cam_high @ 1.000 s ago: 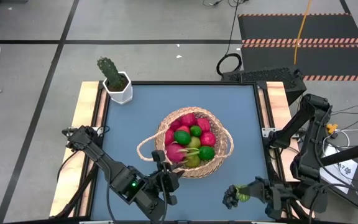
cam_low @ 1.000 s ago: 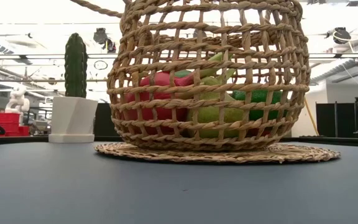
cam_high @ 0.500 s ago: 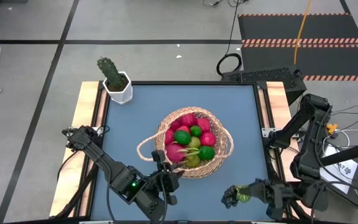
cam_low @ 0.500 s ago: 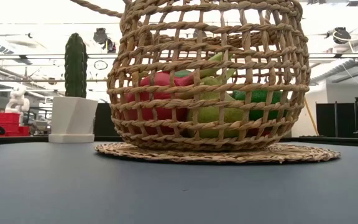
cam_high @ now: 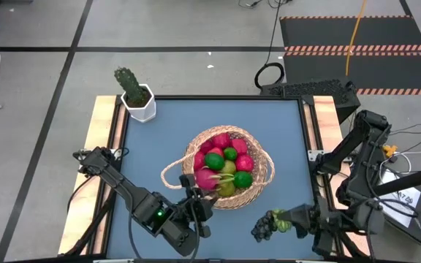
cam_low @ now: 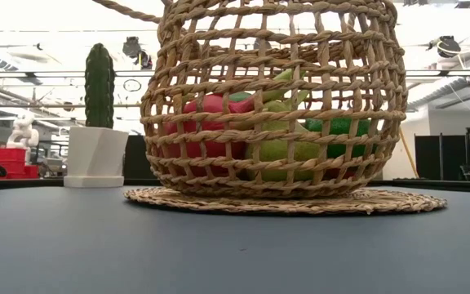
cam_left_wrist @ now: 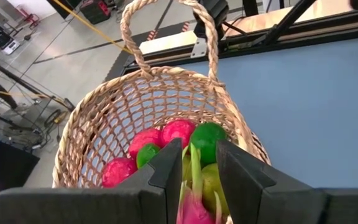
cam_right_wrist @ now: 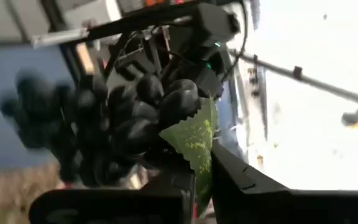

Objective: Build produce basket
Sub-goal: Put the black grapes into the brown basket

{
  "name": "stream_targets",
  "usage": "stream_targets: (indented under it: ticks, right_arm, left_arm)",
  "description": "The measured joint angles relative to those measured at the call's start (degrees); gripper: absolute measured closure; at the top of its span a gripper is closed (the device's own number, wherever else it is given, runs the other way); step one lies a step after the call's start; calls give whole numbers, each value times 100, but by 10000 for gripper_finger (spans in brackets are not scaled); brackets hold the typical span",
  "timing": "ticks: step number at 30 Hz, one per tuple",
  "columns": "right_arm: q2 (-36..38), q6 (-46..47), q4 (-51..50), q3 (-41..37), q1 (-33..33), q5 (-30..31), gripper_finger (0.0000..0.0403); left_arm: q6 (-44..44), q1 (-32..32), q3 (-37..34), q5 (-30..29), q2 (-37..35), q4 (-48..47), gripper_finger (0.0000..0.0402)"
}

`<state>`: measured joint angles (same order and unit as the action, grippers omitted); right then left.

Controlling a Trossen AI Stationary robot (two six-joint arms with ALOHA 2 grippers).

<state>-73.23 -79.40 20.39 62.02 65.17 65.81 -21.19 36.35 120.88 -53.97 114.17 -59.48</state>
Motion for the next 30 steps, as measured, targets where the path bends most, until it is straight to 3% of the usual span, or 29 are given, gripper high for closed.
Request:
stream_targets:
  ticks: [13,24,30]
  right_arm:
    - [126,2692,1167,0,-266,171,384]
    - [267,4648,1241,0,-504,158,384]
    - [264,5231,1238,0,-526,-504,384]
  left_arm:
    - [-210,-71,0,10,0,-2,300]
    - [-317,-76,0,8,0,-4,300]
    - [-341,-76,0,8,0,-4,300]
